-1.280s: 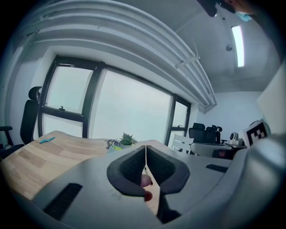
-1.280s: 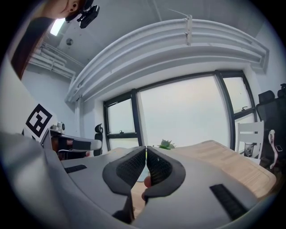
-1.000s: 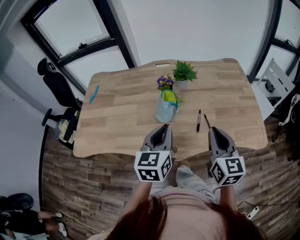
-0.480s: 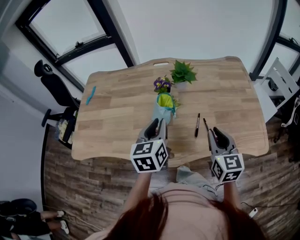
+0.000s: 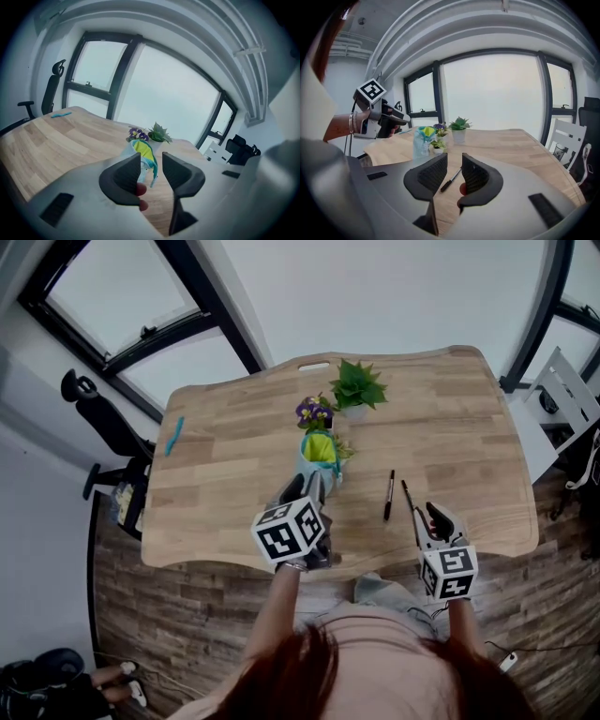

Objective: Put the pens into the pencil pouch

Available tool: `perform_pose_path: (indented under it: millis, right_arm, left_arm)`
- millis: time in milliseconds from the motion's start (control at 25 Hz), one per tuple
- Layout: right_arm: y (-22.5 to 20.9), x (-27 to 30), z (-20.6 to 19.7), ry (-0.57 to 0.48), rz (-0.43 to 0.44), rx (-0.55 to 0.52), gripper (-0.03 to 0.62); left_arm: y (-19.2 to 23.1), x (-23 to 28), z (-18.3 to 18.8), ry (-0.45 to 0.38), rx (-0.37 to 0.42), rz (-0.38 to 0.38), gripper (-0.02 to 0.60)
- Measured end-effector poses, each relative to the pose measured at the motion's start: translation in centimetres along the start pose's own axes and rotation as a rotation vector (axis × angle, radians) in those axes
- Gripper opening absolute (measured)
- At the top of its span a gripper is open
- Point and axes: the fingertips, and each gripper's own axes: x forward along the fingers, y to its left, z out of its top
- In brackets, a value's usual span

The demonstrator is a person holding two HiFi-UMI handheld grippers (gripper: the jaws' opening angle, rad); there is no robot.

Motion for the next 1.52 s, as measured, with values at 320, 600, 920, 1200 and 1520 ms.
perform_pose_path:
  millis: [320, 600, 920, 1200, 1520]
  right_arm:
    - [-2.0, 2.6, -5.2, 0.144, 0.012, -0.021, 0.079]
    - [-3.0, 4.6, -9.8, 0.264, 0.048, 0.017, 0.097]
    - [-3.6, 6.2, -14.0, 0.385, 0.063, 0.043, 0.098]
    - [-4.2, 6.4, -15.8, 0.472, 0.011, 0.032, 0.095]
    - [-4.7, 6.5, -15.8, 0.491, -0.011, 0.001, 0.054]
  left_arm:
    - [1.8, 3.3, -0.5, 0.054, -0.025, 0.096, 0.147]
    - [2.3, 5.5, -1.1, 0.105, -0.018, 0.146, 0.153]
    - [3.3, 6.7, -2.4, 0.146, -0.006, 0.206, 0.152]
    - [3.0, 6.3, -2.8, 0.14, -0.07, 0.192, 0.083]
    - [3.1, 5.6, -2.9, 0.112, -0.111, 0.146, 0.053]
